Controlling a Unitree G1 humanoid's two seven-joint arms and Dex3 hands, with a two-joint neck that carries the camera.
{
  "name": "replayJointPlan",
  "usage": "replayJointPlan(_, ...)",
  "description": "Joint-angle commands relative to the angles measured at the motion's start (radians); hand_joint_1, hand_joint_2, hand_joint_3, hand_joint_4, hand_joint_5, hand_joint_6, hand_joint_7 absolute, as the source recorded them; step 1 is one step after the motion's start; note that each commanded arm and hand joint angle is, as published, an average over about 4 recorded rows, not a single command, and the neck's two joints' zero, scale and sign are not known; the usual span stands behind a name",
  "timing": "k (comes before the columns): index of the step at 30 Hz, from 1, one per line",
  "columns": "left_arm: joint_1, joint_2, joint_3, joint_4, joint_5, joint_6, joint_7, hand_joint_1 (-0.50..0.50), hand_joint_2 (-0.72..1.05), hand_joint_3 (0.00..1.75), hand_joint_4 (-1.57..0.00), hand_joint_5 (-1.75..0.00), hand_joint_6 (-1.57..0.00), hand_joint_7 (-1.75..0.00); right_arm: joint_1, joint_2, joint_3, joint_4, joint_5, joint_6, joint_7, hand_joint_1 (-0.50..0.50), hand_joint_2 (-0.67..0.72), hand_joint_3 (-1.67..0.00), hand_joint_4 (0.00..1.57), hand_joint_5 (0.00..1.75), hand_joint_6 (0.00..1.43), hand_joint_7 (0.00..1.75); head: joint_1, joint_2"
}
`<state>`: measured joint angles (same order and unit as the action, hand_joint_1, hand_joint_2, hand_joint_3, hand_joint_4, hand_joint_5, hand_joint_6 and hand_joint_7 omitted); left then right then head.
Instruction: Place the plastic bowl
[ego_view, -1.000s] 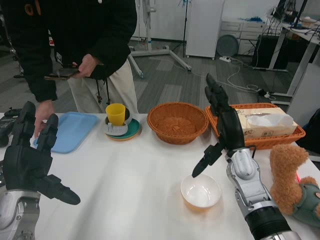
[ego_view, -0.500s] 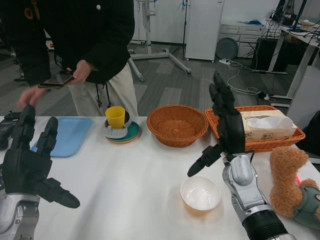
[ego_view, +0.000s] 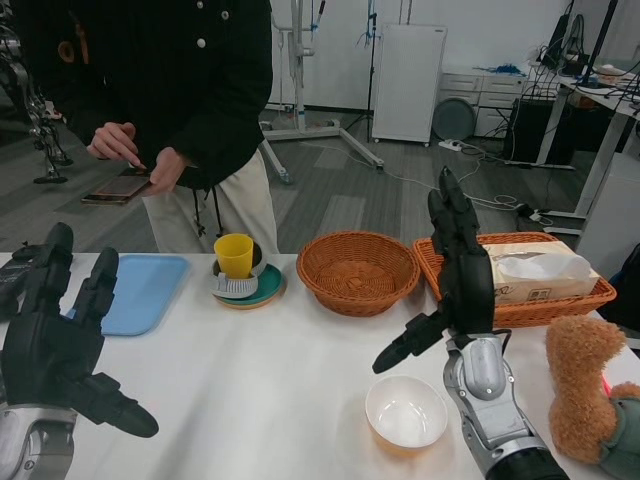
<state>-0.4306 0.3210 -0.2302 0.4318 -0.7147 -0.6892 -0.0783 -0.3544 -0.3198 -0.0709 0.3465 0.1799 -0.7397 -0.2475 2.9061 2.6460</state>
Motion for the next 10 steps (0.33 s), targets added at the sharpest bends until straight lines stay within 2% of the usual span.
replayJointPlan(1, -0.01, 0.008, -0.004, 0.0, 0.004, 0.0, 0.0, -0.5, -0.7, 0.09, -0.3, 0.0, 0.0, 0.0, -0.018, 0.004, 0.004, 0.004, 0.012, -0.017, -0.006, -0.42, 0.66, 0.0, 0.0, 0.0, 0.0, 0.0, 0.0, 0.012)
replayJointPlan(6, -0.005, 0.007, -0.003, 0.0, 0.004, 0.0, 0.0, -0.5, -0.72, 0.09, -0.3, 0.0, 0.0, 0.0, -0.019, 0.003, 0.011, 0.007, 0.025, -0.017, -0.006, -0.42, 0.66, -0.04, 0.0, 0.0, 0.0, 0.0, 0.007, 0.033)
replayJointPlan(10, -0.002, 0.005, -0.003, 0.001, 0.004, 0.0, 0.0, -0.5, -0.67, 0.09, -0.3, 0.0, 0.0, 0.0, -0.021, 0.002, 0.015, 0.008, 0.028, -0.019, -0.006, -0.42, 0.66, 0.0, 0.0, 0.0, 0.0, 0.0, 0.012, 0.039)
